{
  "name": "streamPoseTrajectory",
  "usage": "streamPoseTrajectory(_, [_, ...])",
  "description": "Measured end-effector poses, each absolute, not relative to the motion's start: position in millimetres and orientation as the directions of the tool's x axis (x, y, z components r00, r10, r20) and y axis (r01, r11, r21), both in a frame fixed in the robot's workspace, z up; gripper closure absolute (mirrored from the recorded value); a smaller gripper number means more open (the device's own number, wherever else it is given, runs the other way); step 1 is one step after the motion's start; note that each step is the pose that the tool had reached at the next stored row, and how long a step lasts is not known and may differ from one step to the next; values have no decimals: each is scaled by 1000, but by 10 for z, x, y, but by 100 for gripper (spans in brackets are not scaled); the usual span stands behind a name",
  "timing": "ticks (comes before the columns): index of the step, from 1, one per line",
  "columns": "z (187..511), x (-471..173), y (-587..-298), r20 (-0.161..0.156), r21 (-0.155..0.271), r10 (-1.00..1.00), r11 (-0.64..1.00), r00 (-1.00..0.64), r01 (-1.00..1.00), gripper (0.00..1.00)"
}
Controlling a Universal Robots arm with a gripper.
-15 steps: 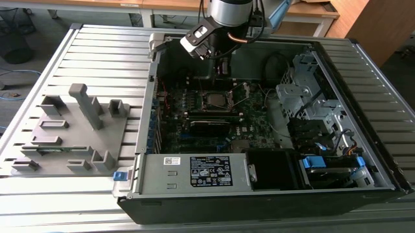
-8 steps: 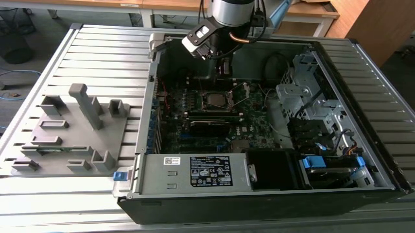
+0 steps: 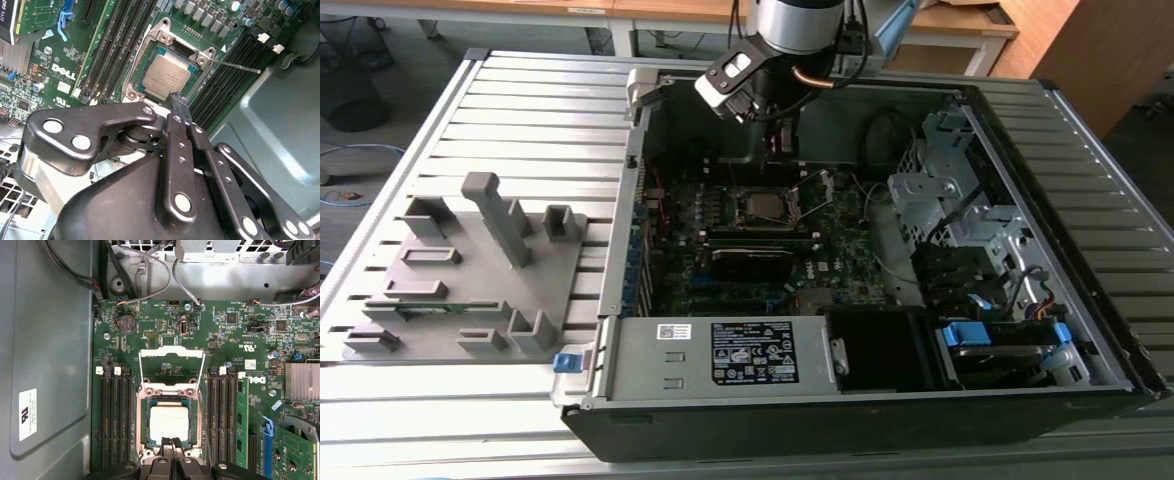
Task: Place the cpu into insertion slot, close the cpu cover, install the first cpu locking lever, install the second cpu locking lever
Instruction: 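Place the cpu into insertion slot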
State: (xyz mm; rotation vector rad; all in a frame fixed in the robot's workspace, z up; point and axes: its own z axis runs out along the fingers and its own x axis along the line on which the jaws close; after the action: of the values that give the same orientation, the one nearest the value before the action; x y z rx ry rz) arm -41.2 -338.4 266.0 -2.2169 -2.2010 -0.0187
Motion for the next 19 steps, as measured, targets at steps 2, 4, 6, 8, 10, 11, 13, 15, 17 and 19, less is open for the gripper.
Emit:
streamPoseTrajectory(2, [2666,-412,-3384,20,-4,1000,-7,7,1000,89])
streamPoseTrajectory(4, [2671,-412,-3384,21,-4,1000,-7,7,1000,89])
streamPoseTrajectory(6, [2675,-412,-3384,21,-4,1000,-7,7,1000,89])
streamPoseTrajectory(8, [2675,-412,-3384,21,-4,1000,-7,7,1000,89])
streamPoseTrajectory(10, [2666,-412,-3384,21,-4,1000,-7,7,1000,89])
streamPoseTrajectory(11, [2660,-412,-3384,20,-4,1000,-7,7,1000,89])
streamPoseTrajectory(13, [2657,-411,-3384,19,-4,1000,-7,7,1000,89])
streamPoseTrajectory(15, [2656,-412,-3384,19,-4,1000,-7,7,1000,89])
streamPoseTrajectory(17, [2656,-411,-3384,19,-4,1000,-7,7,1000,89])
streamPoseTrajectory(19, [2655,-402,-3384,19,-4,1000,-7,7,1000,89])
